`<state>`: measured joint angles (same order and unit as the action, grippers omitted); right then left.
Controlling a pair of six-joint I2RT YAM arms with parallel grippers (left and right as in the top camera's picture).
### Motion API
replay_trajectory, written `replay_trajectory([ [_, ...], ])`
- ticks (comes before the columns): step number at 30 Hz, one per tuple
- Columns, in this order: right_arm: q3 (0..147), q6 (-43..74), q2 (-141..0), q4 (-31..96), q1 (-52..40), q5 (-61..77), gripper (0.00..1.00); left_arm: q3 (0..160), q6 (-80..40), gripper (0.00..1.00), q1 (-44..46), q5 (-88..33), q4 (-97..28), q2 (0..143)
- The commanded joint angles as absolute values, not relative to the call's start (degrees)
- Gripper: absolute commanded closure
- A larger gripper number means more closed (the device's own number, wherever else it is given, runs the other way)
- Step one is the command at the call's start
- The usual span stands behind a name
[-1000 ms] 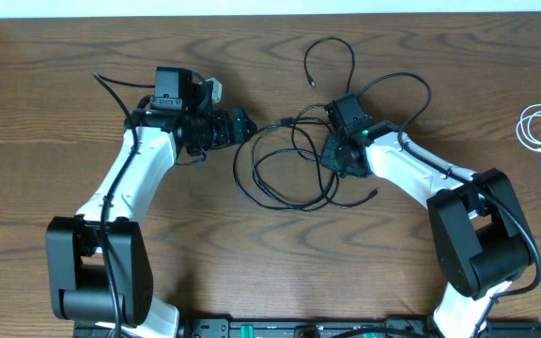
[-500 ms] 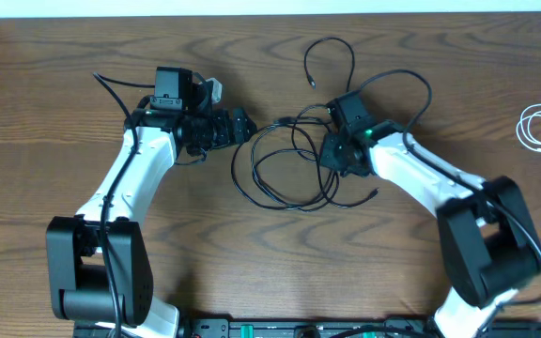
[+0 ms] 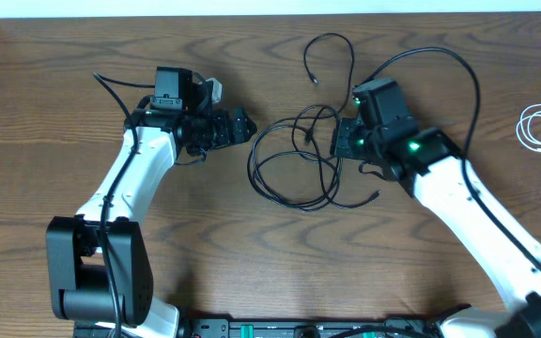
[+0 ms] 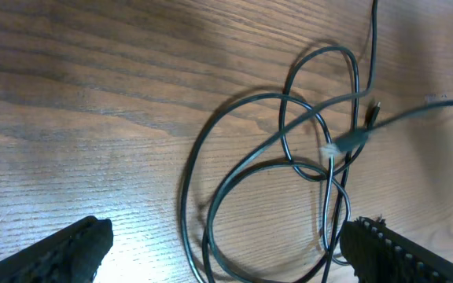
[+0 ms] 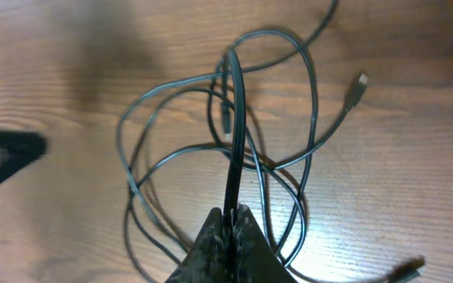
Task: Untangle cables
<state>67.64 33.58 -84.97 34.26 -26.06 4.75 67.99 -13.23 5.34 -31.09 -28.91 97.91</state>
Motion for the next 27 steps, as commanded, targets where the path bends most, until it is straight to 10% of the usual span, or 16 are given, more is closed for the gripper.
replay_trajectory([
  [1,67.48,31.53,-80.16,34.65,-25.71,5.10,0.99,67.81,-12.27,0.02,5.21,-30.15,-29.02,97.10],
  [27,67.48,31.09,-59.53,35.59,-25.69,2.28,0.99,67.81,-12.27,0.02,5.21,-30.15,-29.02,97.10],
])
